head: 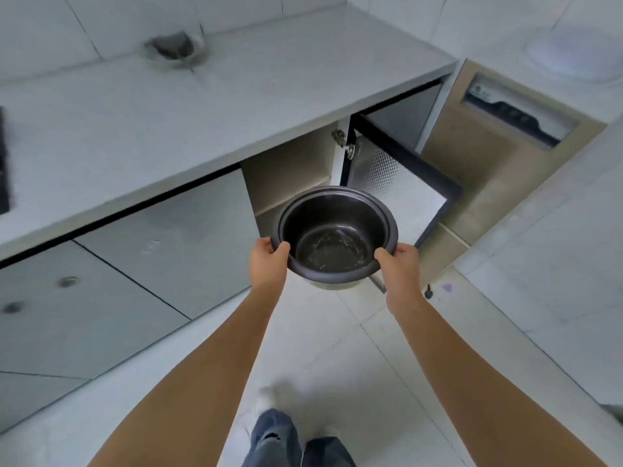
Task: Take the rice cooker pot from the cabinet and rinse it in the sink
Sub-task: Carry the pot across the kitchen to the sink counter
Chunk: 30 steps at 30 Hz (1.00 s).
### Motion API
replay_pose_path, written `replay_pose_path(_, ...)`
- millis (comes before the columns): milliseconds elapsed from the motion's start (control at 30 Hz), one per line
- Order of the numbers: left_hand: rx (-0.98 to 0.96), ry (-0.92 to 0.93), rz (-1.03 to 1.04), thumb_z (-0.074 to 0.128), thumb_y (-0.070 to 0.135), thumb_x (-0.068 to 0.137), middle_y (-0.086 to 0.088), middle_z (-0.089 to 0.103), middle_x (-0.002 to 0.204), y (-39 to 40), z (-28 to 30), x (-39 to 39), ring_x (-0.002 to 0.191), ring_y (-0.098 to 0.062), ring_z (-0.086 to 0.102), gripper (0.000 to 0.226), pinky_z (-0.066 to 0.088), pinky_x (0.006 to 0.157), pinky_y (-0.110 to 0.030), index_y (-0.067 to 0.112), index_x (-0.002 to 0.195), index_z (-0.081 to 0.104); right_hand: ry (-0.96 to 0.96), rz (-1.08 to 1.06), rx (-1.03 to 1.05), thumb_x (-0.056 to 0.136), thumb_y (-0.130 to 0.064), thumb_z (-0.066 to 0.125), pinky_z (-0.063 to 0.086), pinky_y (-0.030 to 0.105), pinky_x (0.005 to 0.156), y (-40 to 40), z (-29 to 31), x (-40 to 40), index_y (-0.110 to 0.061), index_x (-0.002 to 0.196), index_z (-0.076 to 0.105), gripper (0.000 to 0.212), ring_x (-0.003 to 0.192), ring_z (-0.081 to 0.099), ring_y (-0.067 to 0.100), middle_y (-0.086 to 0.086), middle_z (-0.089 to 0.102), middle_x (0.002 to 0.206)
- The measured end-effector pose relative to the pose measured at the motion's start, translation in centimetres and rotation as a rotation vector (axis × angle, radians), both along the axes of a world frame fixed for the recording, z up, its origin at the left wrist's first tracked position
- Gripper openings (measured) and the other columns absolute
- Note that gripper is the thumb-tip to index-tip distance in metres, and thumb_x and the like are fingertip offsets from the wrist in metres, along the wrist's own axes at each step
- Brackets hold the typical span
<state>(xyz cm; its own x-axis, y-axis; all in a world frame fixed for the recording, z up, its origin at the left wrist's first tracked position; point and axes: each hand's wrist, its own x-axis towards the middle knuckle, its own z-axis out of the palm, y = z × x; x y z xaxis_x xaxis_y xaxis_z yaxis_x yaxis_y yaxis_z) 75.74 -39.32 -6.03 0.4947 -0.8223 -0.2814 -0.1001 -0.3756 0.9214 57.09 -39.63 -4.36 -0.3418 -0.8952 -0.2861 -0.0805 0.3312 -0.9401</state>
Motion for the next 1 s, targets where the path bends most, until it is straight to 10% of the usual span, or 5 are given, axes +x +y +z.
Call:
replay_pose_path(433, -0.143, -0.019, 0.118, 0.053, 0.012, 0.084, 0.003, 0.057, 0.069, 10.6, 8.7, 8.9, 0.061, -0.007, 0.051, 0.018, 0.038, 0.051, -0.014, 0.002, 0.099, 0.058, -0.092, 0.16, -0.117, 0.083, -0.007, 0.057, 0.045, 0.015, 0.06, 8.9, 7.2, 8.0, -0.002, 0.106, 0.049, 0.024, 0.074, 0.055, 0.011, 0.004, 0.055, 0.084)
replay_pose_path(867, -0.169, 0.074, 0.389, 0.054, 0.008, 0.084, -0.005, 0.063, 0.079, 18.4, 9.0, 15.8, 0.072, -0.014, 0.058, 0.018, 0.043, 0.06, -0.02, 0.004, 0.1, 0.058, -0.105, 0.439, -0.181, 0.08, 0.001, 0.051, 0.036, 0.01, 0.044, 11.1, 7.6, 16.2, -0.005, 0.073, 0.045, 0.011, 0.054, 0.036, 0.011, 0.003, 0.04, 0.06)
replay_pose_path(1000, -0.169, 0.05, 0.544, 0.053, 0.006, 0.084, -0.002, 0.061, 0.075, 20.6, 9.1, 17.2, 0.066, -0.01, 0.056, 0.012, 0.041, 0.056, -0.017, 0.007, 0.095, 0.056, -0.152, 0.584, -0.119, 0.082, -0.003, 0.055, 0.046, 0.022, 0.063, 10.7, 7.3, 19.0, 0.0, 0.093, 0.051, 0.012, 0.073, 0.054, 0.016, 0.011, 0.057, 0.079)
